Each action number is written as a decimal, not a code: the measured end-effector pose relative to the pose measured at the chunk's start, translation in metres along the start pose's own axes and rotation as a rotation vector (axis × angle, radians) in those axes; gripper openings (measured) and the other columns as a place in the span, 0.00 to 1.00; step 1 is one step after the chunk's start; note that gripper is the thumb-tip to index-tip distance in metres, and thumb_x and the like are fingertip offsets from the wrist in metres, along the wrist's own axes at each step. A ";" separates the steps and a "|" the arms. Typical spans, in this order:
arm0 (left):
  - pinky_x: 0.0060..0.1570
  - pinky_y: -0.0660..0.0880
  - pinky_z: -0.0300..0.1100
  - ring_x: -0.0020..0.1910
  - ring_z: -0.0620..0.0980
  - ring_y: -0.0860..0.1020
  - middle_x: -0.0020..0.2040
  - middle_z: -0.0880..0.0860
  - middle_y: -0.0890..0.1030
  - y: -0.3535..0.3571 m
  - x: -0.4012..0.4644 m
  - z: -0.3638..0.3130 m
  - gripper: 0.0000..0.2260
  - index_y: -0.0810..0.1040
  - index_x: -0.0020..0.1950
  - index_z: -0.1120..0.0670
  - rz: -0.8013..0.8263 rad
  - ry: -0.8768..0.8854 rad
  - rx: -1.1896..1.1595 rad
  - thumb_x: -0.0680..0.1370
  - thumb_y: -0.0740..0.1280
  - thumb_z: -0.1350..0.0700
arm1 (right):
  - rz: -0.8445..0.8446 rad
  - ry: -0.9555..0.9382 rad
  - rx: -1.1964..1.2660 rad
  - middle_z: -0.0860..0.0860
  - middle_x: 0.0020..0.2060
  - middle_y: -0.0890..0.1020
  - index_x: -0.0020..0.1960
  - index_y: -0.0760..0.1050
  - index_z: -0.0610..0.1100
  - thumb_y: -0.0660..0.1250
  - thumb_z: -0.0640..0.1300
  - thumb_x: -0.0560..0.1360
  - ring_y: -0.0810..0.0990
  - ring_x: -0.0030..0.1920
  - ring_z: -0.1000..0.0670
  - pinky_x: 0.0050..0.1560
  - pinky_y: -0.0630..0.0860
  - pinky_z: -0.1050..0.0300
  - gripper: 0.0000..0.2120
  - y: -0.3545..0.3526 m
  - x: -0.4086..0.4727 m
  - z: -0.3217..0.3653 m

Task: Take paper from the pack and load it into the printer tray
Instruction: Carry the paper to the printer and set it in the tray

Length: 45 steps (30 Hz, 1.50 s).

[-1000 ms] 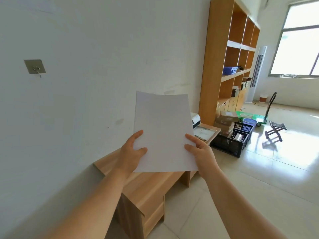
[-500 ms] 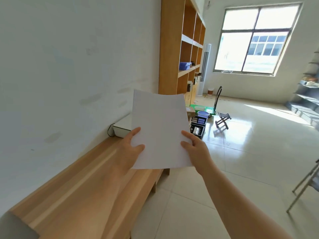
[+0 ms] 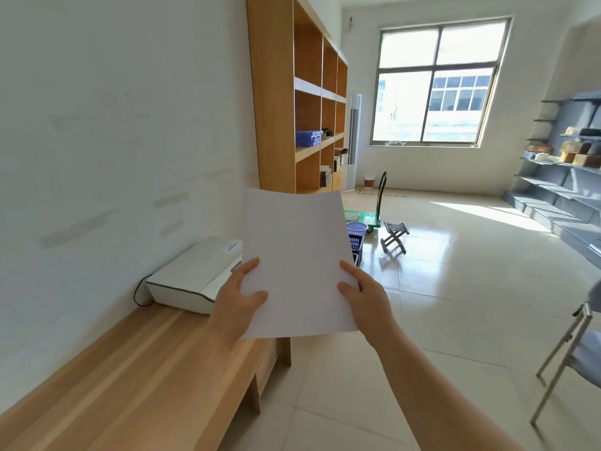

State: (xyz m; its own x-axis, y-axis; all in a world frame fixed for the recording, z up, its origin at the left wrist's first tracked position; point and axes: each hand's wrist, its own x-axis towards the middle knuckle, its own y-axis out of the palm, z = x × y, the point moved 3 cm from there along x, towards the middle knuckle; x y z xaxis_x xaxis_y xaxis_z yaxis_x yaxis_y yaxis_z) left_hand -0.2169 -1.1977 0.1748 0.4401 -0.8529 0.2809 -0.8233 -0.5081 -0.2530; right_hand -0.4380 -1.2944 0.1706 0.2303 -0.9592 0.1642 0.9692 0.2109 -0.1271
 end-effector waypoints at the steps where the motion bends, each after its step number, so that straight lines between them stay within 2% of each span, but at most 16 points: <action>1: 0.49 0.73 0.36 0.55 0.43 0.75 0.64 0.48 0.72 0.013 0.010 -0.004 0.25 0.68 0.68 0.40 -0.004 0.008 0.007 0.76 0.67 0.61 | 0.000 0.001 0.005 0.50 0.61 0.78 0.66 0.74 0.54 0.64 0.38 0.77 0.79 0.55 0.49 0.57 0.77 0.52 0.20 -0.010 0.014 -0.002; 3: 0.54 0.75 0.40 0.57 0.46 0.75 0.64 0.48 0.72 0.035 0.032 -0.008 0.25 0.68 0.67 0.38 -0.016 0.016 0.006 0.75 0.68 0.60 | -0.004 0.000 0.023 0.50 0.60 0.79 0.66 0.74 0.53 0.65 0.37 0.77 0.79 0.54 0.50 0.55 0.78 0.54 0.20 -0.028 0.043 -0.006; 6: 0.58 0.75 0.47 0.59 0.48 0.75 0.62 0.45 0.73 0.065 0.064 -0.012 0.25 0.69 0.65 0.36 -0.008 0.012 -0.022 0.75 0.69 0.60 | 0.002 0.003 0.025 0.51 0.57 0.78 0.67 0.73 0.51 0.64 0.37 0.77 0.78 0.46 0.56 0.43 0.75 0.66 0.21 -0.050 0.082 -0.009; 9: 0.52 0.75 0.39 0.57 0.46 0.75 0.59 0.42 0.74 0.090 0.095 -0.015 0.25 0.69 0.66 0.39 -0.013 0.018 -0.048 0.75 0.68 0.61 | -0.007 0.013 0.064 0.51 0.56 0.78 0.68 0.73 0.49 0.63 0.35 0.77 0.77 0.43 0.60 0.38 0.74 0.70 0.21 -0.064 0.120 -0.016; 12: 0.42 0.74 0.30 0.53 0.42 0.75 0.61 0.47 0.74 0.112 0.131 -0.007 0.25 0.69 0.68 0.42 -0.018 0.013 -0.050 0.76 0.68 0.63 | -0.007 0.024 0.082 0.50 0.57 0.78 0.68 0.73 0.49 0.63 0.34 0.77 0.77 0.44 0.60 0.34 0.73 0.75 0.21 -0.071 0.159 -0.029; 14: 0.39 0.73 0.28 0.52 0.41 0.75 0.61 0.48 0.73 0.128 0.158 0.002 0.25 0.69 0.68 0.43 -0.006 0.011 -0.037 0.76 0.67 0.63 | -0.011 0.031 0.079 0.50 0.57 0.78 0.67 0.73 0.49 0.63 0.35 0.77 0.77 0.44 0.60 0.35 0.73 0.74 0.21 -0.073 0.187 -0.039; 18: 0.44 0.73 0.33 0.53 0.43 0.75 0.62 0.49 0.73 0.159 0.217 0.023 0.25 0.70 0.68 0.41 0.006 -0.019 -0.120 0.76 0.67 0.63 | -0.043 0.050 0.094 0.49 0.58 0.79 0.66 0.74 0.50 0.64 0.34 0.77 0.79 0.46 0.55 0.43 0.75 0.66 0.21 -0.080 0.247 -0.053; 21: 0.42 0.73 0.32 0.52 0.41 0.75 0.60 0.46 0.73 0.183 0.266 0.033 0.25 0.69 0.69 0.42 0.034 -0.025 -0.151 0.77 0.66 0.63 | -0.069 0.049 0.051 0.49 0.60 0.79 0.65 0.75 0.51 0.64 0.35 0.76 0.79 0.52 0.50 0.52 0.76 0.59 0.21 -0.087 0.298 -0.057; 23: 0.44 0.73 0.32 0.53 0.41 0.74 0.60 0.45 0.73 0.200 0.299 0.037 0.25 0.69 0.69 0.44 0.055 -0.018 -0.174 0.77 0.66 0.63 | -0.096 0.052 0.043 0.50 0.59 0.79 0.65 0.76 0.52 0.65 0.35 0.76 0.79 0.52 0.49 0.55 0.76 0.56 0.20 -0.095 0.330 -0.060; 28: 0.45 0.74 0.34 0.53 0.42 0.75 0.57 0.41 0.73 0.238 0.362 0.051 0.25 0.68 0.70 0.44 0.091 -0.024 -0.162 0.77 0.66 0.63 | -0.101 0.071 0.040 0.50 0.59 0.79 0.64 0.76 0.54 0.65 0.37 0.76 0.79 0.53 0.48 0.55 0.77 0.54 0.20 -0.109 0.400 -0.081; 31: 0.46 0.74 0.35 0.54 0.42 0.75 0.58 0.43 0.73 0.253 0.395 0.061 0.25 0.68 0.70 0.43 0.065 -0.041 -0.119 0.77 0.67 0.62 | -0.075 0.075 0.056 0.50 0.60 0.78 0.64 0.76 0.53 0.65 0.36 0.76 0.79 0.55 0.47 0.55 0.77 0.54 0.20 -0.112 0.443 -0.094; 35: 0.45 0.75 0.36 0.55 0.47 0.75 0.61 0.46 0.73 0.267 0.432 0.077 0.25 0.68 0.70 0.42 -0.020 -0.083 -0.093 0.77 0.66 0.62 | 0.038 0.076 0.103 0.48 0.59 0.79 0.64 0.76 0.51 0.65 0.34 0.76 0.79 0.51 0.48 0.50 0.76 0.57 0.20 -0.102 0.509 -0.114; 38: 0.46 0.76 0.36 0.56 0.47 0.75 0.61 0.46 0.73 0.271 0.450 0.083 0.25 0.69 0.69 0.42 -0.131 -0.124 -0.064 0.77 0.66 0.63 | 0.157 0.069 0.086 0.48 0.60 0.79 0.64 0.76 0.53 0.66 0.36 0.76 0.80 0.53 0.46 0.54 0.78 0.50 0.20 -0.088 0.555 -0.127; 42: 0.53 0.76 0.42 0.57 0.46 0.76 0.63 0.47 0.74 0.265 0.465 0.091 0.25 0.70 0.67 0.40 -0.298 -0.176 -0.008 0.76 0.66 0.62 | 0.356 0.051 0.074 0.48 0.61 0.76 0.58 0.76 0.63 0.66 0.42 0.75 0.79 0.54 0.43 0.56 0.79 0.42 0.18 -0.059 0.605 -0.131; 45: 0.47 0.75 0.38 0.54 0.43 0.76 0.62 0.47 0.74 0.253 0.465 0.099 0.25 0.70 0.67 0.40 -0.436 -0.225 -0.008 0.75 0.67 0.62 | 0.493 0.037 0.076 0.52 0.59 0.76 0.65 0.74 0.56 0.65 0.40 0.77 0.78 0.56 0.44 0.58 0.77 0.42 0.19 -0.027 0.628 -0.132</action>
State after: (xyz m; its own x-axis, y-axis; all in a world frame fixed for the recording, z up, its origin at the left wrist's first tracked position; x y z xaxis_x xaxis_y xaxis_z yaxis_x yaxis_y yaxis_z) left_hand -0.1846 -1.7345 0.1500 0.8102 -0.5662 0.1518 -0.5476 -0.8234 -0.1490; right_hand -0.3306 -1.9275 0.1484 0.6607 -0.7477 0.0671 0.7497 0.6527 -0.1093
